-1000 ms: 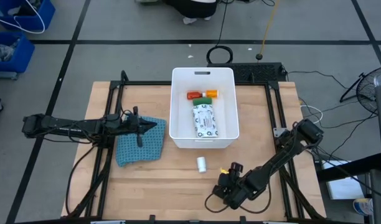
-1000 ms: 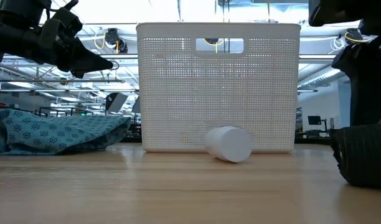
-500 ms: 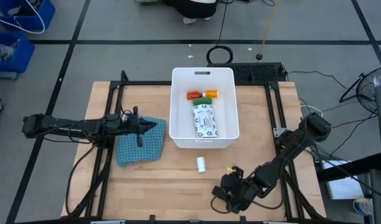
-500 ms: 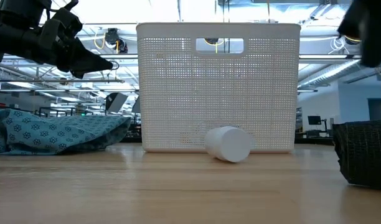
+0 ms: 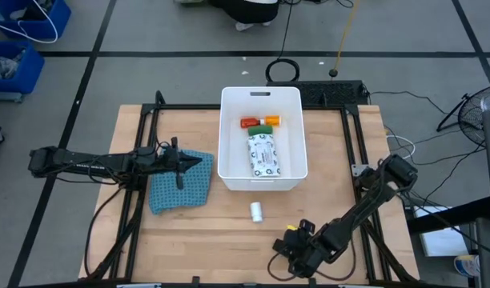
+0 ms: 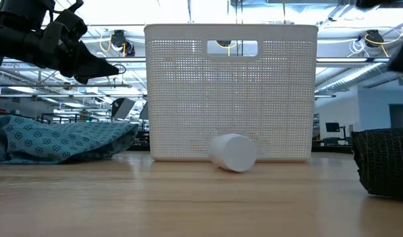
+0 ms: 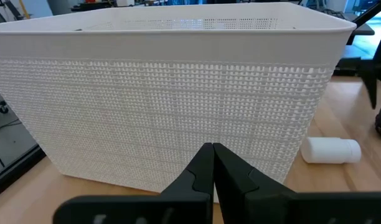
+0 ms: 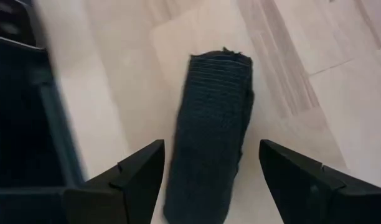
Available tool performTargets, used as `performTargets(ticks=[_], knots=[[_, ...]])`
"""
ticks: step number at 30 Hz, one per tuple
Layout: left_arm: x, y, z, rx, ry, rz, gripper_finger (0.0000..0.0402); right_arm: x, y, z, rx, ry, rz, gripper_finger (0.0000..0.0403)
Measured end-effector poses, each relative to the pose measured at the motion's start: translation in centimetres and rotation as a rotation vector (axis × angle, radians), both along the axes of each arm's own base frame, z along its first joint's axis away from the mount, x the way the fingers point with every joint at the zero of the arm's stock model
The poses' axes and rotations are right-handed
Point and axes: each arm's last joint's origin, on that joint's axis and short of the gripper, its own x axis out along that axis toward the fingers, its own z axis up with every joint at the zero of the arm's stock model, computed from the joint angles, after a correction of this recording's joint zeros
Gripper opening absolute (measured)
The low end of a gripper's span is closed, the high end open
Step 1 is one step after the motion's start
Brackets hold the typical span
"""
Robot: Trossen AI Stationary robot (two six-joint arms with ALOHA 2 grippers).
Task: Pick & place medical supplies in basket/bin
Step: Put the black bandage into the white bin
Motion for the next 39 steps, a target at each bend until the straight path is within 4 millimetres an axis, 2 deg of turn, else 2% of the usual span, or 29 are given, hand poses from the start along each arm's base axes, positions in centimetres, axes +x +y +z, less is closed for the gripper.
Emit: performTargets(ticks=[9, 13, 17, 21, 24, 26, 30, 34, 36, 39], knots=[[0.0, 0.0, 0.0, 0.000, -0.001, 0.000, 0.0010, 0.3, 0.6, -3.0, -0.017, 0.099, 0.040, 0.0254], [0.0, 0.0, 0.0, 0.000, -0.001, 0.000, 0.0010, 0.3, 0.5, -3.1, -0.024, 0.108, 0.050, 0.0247], [0.0, 0.0, 0.0, 0.000, -0.002, 0.000, 0.0010, 0.3, 0.2, -2.6, -0.045, 0.089, 0.066, 0.0203], [0.0, 0.0, 0.0, 0.001, -0.002, 0.000, 0.0010, 0.2, -0.2, -0.8, -0.089, 0.003, 0.095, 0.0132], [0.0, 0.0, 0.0, 0.001, -0.002, 0.000, 0.0010, -0.1, -0.6, 1.3, -0.145, -0.085, 0.185, 0.0085], [0.0, 0.0, 0.0, 0.001, -0.002, 0.000, 0.0010, -0.3, -0.9, 3.1, -0.194, -0.161, 0.275, 0.0068], [0.0, 0.0, -0.1, 0.000, 0.007, 0.000, 0.0010, -1.5, -1.6, 6.9, -0.300, -0.323, 0.491, 0.0066], [0.0, 0.0, -0.1, -0.005, 0.010, 0.001, 0.0010, -3.1, -3.2, 10.0, -0.340, -0.551, 0.677, 0.0074], [0.0, 0.0, -0.1, -0.009, 0.010, 0.001, 0.0010, -4.1, -4.4, 11.0, -0.337, -0.690, 0.747, 0.0073], [0.0, 0.0, -0.1, -0.010, 0.010, 0.001, 0.0010, -6.0, -6.8, 11.2, -0.330, -0.878, 0.774, 0.0066]])
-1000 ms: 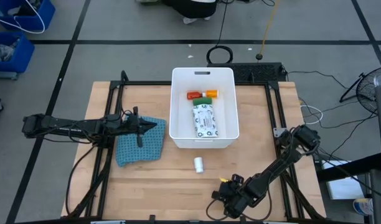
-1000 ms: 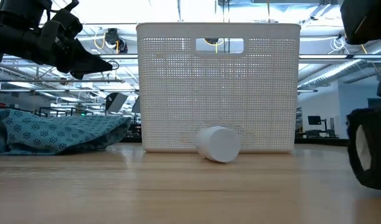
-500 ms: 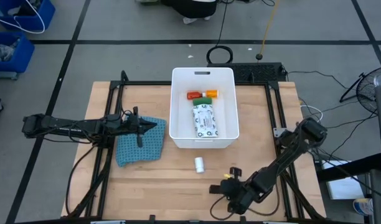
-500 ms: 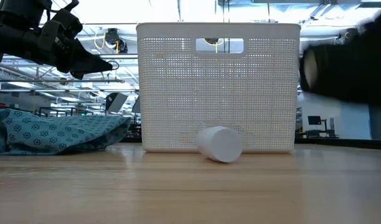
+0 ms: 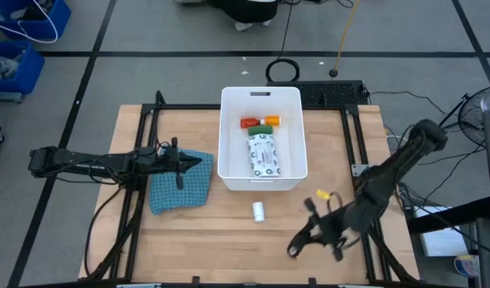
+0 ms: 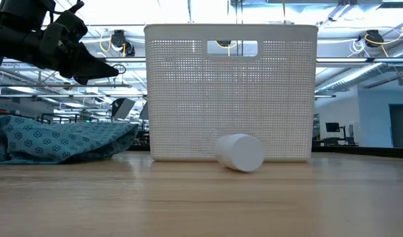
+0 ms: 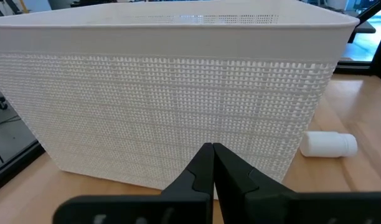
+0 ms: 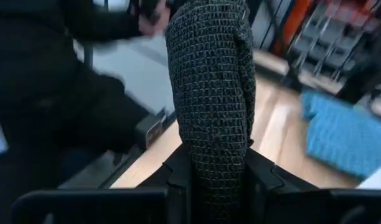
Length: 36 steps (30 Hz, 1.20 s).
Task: Pick & place medical supplies in basket/bin
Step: Put the black bandage into the white bin
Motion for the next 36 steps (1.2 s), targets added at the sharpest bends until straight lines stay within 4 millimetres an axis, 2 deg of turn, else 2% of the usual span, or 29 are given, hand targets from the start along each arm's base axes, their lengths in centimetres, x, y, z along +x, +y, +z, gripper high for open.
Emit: performTargets(ticks=[5, 11, 18, 21, 24, 27, 31, 36], knots=[[0.0, 0.0, 0.2, -0.021, -0.024, 0.003, 0.0010, -3.5, -4.3, -2.8, 0.067, -0.157, -0.020, 0.0065], [0.0, 0.0, 0.2, -0.027, -0.029, 0.004, 0.0010, -6.6, -8.0, -5.9, 0.128, -0.301, -0.085, 0.0064], [0.1, 0.0, 0.7, 0.092, -0.051, -0.013, 0.0010, -8.0, -10.3, -9.4, 0.170, -0.369, -0.176, 0.0070], [0.1, 0.0, 0.6, 0.105, -0.042, -0.015, 0.0010, -8.3, -10.8, -9.8, 0.230, -0.429, -0.202, 0.0069], [0.1, 0.0, 0.5, 0.128, -0.032, -0.018, 0.0010, -8.3, -11.1, -9.1, 0.251, -0.486, -0.218, 0.0067], [0.1, 0.0, 0.5, 0.135, -0.030, -0.020, 0.0010, -8.1, -11.2, -7.4, 0.208, -0.569, -0.233, 0.0069], [0.1, 0.0, 0.6, 0.139, -0.033, -0.020, 0.0010, -7.5, -11.8, -2.8, 0.105, -0.629, -0.355, 0.0071], [0.1, 0.0, 0.6, 0.140, -0.040, -0.019, 0.0010, -6.0, -13.3, 3.8, -0.071, -0.449, -0.488, 0.0063]])
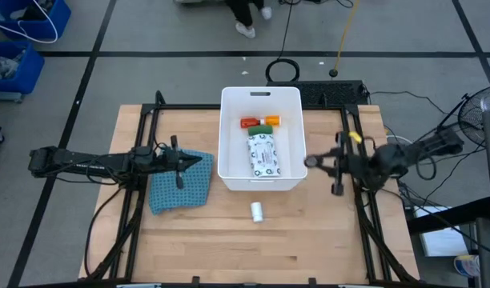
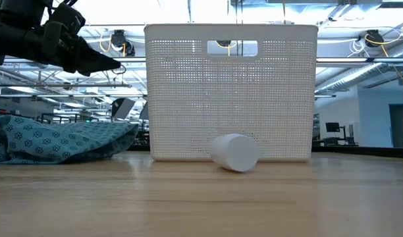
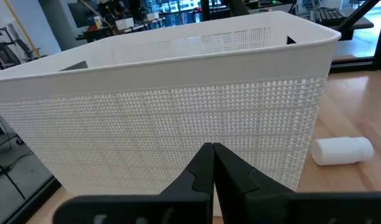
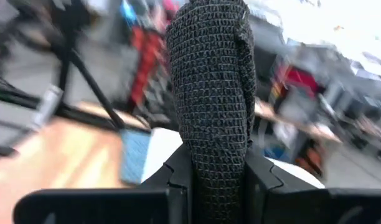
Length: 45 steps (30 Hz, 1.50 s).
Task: Pick & place medical supplies in basket/bin
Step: Put the black bandage into the white bin
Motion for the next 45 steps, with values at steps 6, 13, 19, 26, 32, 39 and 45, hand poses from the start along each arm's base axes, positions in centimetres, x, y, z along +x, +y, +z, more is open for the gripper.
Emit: performTargets(ticks=[6, 13, 19, 26, 32, 39, 45], knots=[[0.0, 0.0, 0.0, 0.000, 0.000, 0.000, 0.0010, 2.6, -2.9, 5.8, -0.010, 0.154, -0.187, 0.0065], [0.0, 0.0, 0.1, 0.002, -0.013, 0.000, 0.0010, 7.5, -7.9, 7.5, 0.069, 0.280, -0.194, 0.0064], [0.0, 0.0, 0.1, -0.001, -0.014, 0.001, 0.0010, 13.0, -12.8, 4.9, 0.203, 0.427, -0.099, 0.0063], [0.0, 0.0, 0.1, -0.023, -0.010, 0.003, 0.0010, 18.5, -16.2, -0.3, 0.271, 0.657, -0.056, 0.0064], [0.0, 0.0, -0.2, -0.035, 0.009, 0.004, 0.0010, 19.7, -16.2, -2.3, 0.276, 0.900, -0.007, 0.0065], [0.0, 0.0, -0.2, -0.040, 0.017, 0.004, 0.0010, 19.5, -14.6, -3.0, 0.311, 1.032, 0.035, 0.0067], [0.0, 0.0, -0.2, -0.044, 0.017, 0.005, 0.0010, 18.6, -13.8, -3.5, 0.220, 1.153, 0.109, 0.0068]])
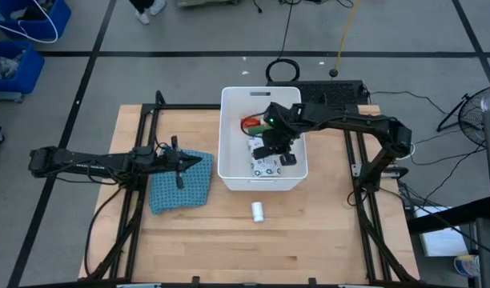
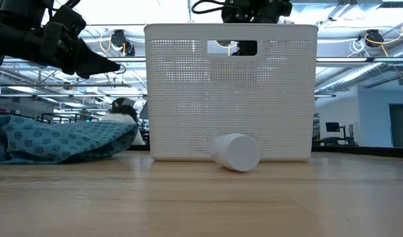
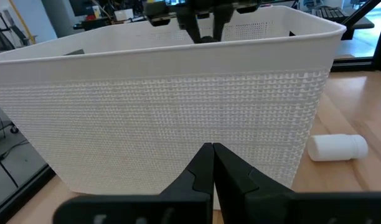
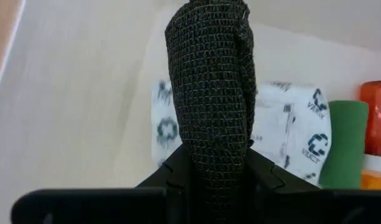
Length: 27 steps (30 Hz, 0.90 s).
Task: Pick & place medical supplies in basket/bin
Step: Put the black bandage into the white bin
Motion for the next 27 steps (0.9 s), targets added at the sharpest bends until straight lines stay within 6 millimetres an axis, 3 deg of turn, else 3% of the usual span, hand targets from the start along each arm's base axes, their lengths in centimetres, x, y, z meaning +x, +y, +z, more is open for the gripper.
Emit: performTargets(ticks=[7, 14, 23, 27], knots=[[0.0, 0.0, 0.0, 0.011, 0.002, -0.001, 0.0010, -0.5, -0.5, -0.2, -0.286, 0.076, 0.244, 0.0068], [0.0, 0.0, 0.0, 0.030, 0.011, -0.003, 0.0010, -0.4, -1.5, -1.4, -0.337, 0.113, 0.405, 0.0067], [-0.1, 0.0, -0.3, 0.043, 0.041, 0.002, 0.0010, 0.2, -1.6, -2.3, -0.284, 0.082, 0.472, 0.0067], [-0.1, 0.1, -0.3, 0.048, 0.042, 0.013, 0.0010, 1.2, -1.6, -1.8, -0.243, -0.021, 0.333, 0.0066]])
